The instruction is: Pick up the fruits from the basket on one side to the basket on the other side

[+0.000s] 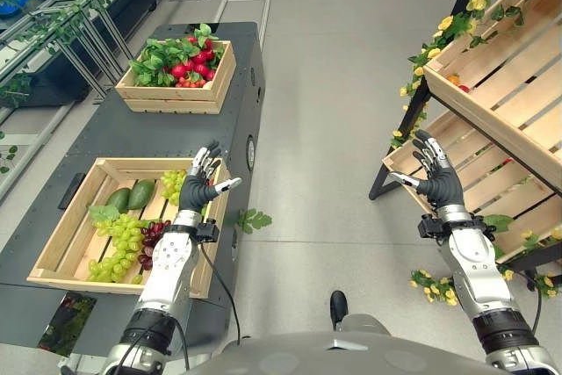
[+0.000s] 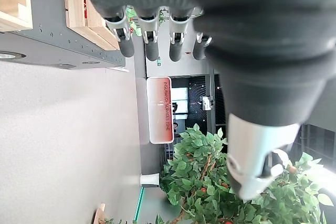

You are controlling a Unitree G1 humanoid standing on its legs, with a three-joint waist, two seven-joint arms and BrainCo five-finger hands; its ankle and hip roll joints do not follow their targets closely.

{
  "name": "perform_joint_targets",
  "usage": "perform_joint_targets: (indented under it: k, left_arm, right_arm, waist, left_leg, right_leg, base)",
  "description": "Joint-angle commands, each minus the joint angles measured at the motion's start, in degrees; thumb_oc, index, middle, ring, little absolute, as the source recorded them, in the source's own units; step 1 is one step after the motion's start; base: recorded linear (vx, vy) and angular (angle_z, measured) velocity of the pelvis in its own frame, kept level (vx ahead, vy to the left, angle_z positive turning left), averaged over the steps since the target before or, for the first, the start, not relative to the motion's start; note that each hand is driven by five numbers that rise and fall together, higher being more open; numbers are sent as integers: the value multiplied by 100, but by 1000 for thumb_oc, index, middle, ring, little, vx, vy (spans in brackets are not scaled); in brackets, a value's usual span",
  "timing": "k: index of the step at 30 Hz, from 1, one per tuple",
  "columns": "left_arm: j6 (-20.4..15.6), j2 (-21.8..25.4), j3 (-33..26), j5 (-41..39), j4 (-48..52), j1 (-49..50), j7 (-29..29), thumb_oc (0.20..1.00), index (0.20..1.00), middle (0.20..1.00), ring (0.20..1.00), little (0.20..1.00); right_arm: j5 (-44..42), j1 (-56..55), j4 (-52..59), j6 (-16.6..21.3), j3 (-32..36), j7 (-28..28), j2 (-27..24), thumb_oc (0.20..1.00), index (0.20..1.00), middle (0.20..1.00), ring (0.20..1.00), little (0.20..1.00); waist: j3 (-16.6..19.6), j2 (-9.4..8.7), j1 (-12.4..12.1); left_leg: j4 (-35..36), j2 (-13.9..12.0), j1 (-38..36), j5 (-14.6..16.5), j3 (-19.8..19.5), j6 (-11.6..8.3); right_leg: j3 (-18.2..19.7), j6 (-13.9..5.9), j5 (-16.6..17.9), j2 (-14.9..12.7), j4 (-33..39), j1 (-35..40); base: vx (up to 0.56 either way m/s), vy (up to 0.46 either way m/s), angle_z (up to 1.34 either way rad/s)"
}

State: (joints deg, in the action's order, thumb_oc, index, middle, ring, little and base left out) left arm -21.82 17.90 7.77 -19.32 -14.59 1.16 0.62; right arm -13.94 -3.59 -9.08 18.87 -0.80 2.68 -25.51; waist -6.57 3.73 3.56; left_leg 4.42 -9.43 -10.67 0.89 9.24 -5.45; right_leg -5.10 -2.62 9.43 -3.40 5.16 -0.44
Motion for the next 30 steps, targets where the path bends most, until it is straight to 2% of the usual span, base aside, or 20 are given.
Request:
perform_joint_targets:
  k: [1, 10, 17, 20, 21, 23, 24, 25, 27, 29, 30]
  left_arm:
    - [-299, 264, 10, -116, 340, -87, 68, 1000, 1000, 1000, 1000, 1000]
    - [-261, 261, -13, -161, 447, 46, 98, 1000, 1000, 1000, 1000, 1000]
    - [-330, 382, -185, -265, 605, 52, 18, 1000, 1000, 1000, 1000, 1000]
    - [-280, 448, -202, -390, 623, -20, 44, 1000, 1000, 1000, 1000, 1000]
    - [-273, 503, -163, -295, 668, -119, 25, 1000, 1000, 1000, 1000, 1000]
    - [-271, 516, -101, -239, 680, -323, 32, 1000, 1000, 1000, 1000, 1000]
    - [-283, 509, -70, -199, 677, -418, 21, 1000, 1000, 1000, 1000, 1000]
    - [-295, 517, -45, -104, 682, -466, 14, 1000, 1000, 1000, 1000, 1000]
    - [-340, 612, -100, 221, 738, -469, -130, 1000, 1000, 1000, 1000, 1000]
    - [-355, 737, -209, 389, 795, -443, -183, 1000, 1000, 1000, 1000, 1000]
    - [-351, 816, -279, 449, 818, -477, -248, 1000, 1000, 1000, 1000, 1000]
  right_arm:
    - [21, 159, 450, 377, -71, -28, 45, 1000, 1000, 1000, 1000, 1000]
    - [32, 115, 445, 351, -57, -49, 65, 1000, 1000, 1000, 1000, 1000]
    - [-35, 413, 457, 331, -326, -62, 34, 1000, 1000, 1000, 1000, 1000]
    - [-55, 459, 446, 290, -383, 23, 42, 1000, 1000, 1000, 1000, 1000]
    - [-40, 389, 507, 302, -302, 82, 27, 1000, 1000, 1000, 1000, 1000]
    - [32, 320, 587, 286, -167, 158, 8, 1000, 1000, 1000, 1000, 1000]
    - [69, 294, 613, 273, -119, 192, 10, 1000, 1000, 1000, 1000, 1000]
    - [126, 274, 607, 253, -105, 189, 8, 1000, 1000, 1000, 1000, 1000]
    - [157, 309, 581, 247, -126, 147, 25, 1000, 1000, 1000, 1000, 1000]
    - [168, 354, 513, 237, -154, 106, 72, 1000, 1000, 1000, 1000, 1000]
    - [144, 408, 507, 232, -206, 82, 134, 1000, 1000, 1000, 1000, 1000]
  waist:
    - [239, -389, -11]
    - [251, -398, -38]
    - [96, -485, -282]
    - [-39, -512, -580]
    - [-106, -519, -599]
    - [-81, -489, -564]
    - [-55, -447, -531]
    - [-44, -399, -543]
    - [-19, -392, -615]
    - [30, -442, -677]
    - [22, -472, -719]
  left_leg:
    - [-177, 118, 419, -344, -48, -105]
    - [-186, 135, 392, -300, -68, -84]
    - [-489, 213, 735, -276, -345, -71]
    - [-539, 326, 1081, -356, -677, -116]
    - [-639, 373, 1305, -379, -721, -162]
    - [-705, 305, 1473, -420, -449, -150]
    - [-684, 215, 1485, -447, -182, -141]
    - [-658, 220, 1484, -451, -152, -120]
    - [-685, 421, 1524, -363, -355, -42]
    - [-710, 571, 1514, -243, -347, 73]
    - [-738, 642, 1504, -172, -336, 160]
  right_leg:
    - [35, -508, -853, -282, -395, 544]
    - [35, -509, -869, -296, -391, 570]
    - [-85, -510, -907, -321, -475, 479]
    - [-440, -521, -944, -432, -515, 455]
    - [-718, -532, -963, -535, -521, 463]
    - [-1189, -572, -912, -757, -568, 393]
    - [-1439, -600, -926, -849, -569, 471]
    - [-1585, -640, -953, -907, -573, 581]
    - [-1660, -696, -932, -1036, -582, 710]
    - [-1692, -738, -951, -1207, -739, 768]
    - [-1668, -752, -1005, -1301, -1044, 693]
  base:
    - [0, 0, 0]
    - [0, 0, 0]
    - [-37, -22, 3]
    - [-116, -32, 58]
    - [-134, 44, 78]
    - [-72, 136, 157]
    - [57, 173, 225]
    - [95, 174, 195]
    - [120, 199, 142]
    - [147, 226, 83]
    - [128, 243, 21]
